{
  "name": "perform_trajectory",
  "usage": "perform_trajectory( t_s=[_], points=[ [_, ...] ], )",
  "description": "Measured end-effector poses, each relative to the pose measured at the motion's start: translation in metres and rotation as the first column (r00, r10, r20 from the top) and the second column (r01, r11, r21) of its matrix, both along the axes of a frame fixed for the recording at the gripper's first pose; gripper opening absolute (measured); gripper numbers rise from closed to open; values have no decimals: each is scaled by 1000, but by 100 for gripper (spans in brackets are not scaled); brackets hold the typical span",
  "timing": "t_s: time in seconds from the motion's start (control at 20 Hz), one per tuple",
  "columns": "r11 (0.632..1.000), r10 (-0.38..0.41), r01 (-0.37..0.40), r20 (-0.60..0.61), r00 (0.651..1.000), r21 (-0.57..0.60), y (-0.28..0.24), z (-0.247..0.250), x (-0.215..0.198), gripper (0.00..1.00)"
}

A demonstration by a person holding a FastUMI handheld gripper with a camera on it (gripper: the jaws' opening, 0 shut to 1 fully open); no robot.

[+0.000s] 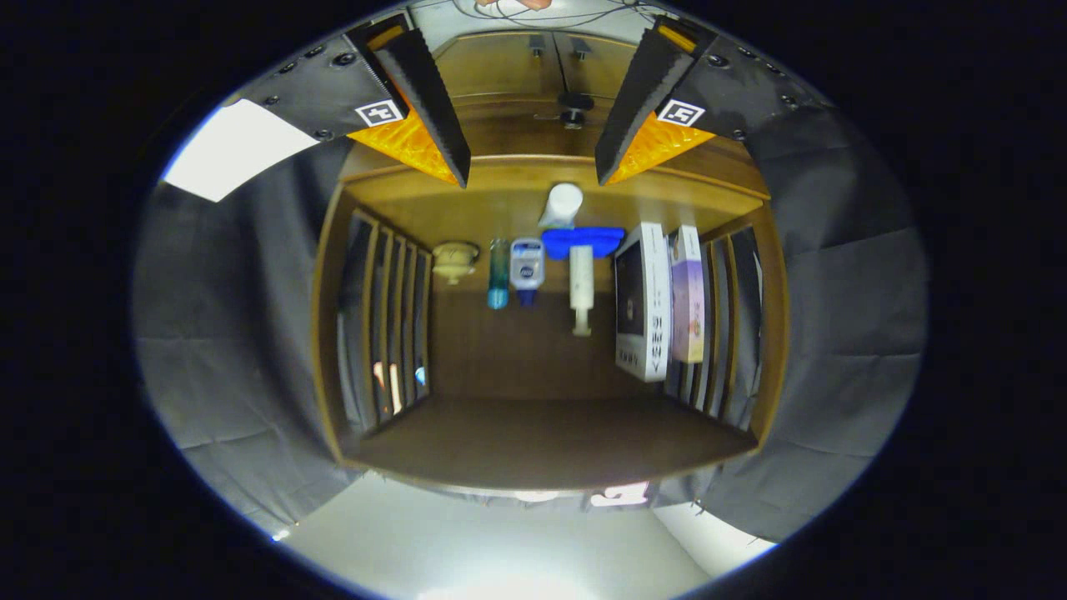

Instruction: Pull open the drawer, take out the items inside it, and place them on the countertop above the cabinet.

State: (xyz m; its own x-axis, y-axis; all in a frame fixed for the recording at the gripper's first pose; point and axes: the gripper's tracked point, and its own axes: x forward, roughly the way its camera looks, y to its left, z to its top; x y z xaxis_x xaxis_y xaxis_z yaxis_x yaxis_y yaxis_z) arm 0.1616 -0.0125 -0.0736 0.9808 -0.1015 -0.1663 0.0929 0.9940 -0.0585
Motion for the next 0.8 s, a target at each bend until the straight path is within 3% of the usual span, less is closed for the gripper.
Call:
perform_trajectory(
  t_s=[0.45,0.65,0.8],
  points=[
    [985,19,-37,102,995,171,3,64,-106,95],
    [999,21,-25,82,996,39,0,71,-134,95],
    [998,33,-37,91,995,46,19,82,-146,95]
  ],
)
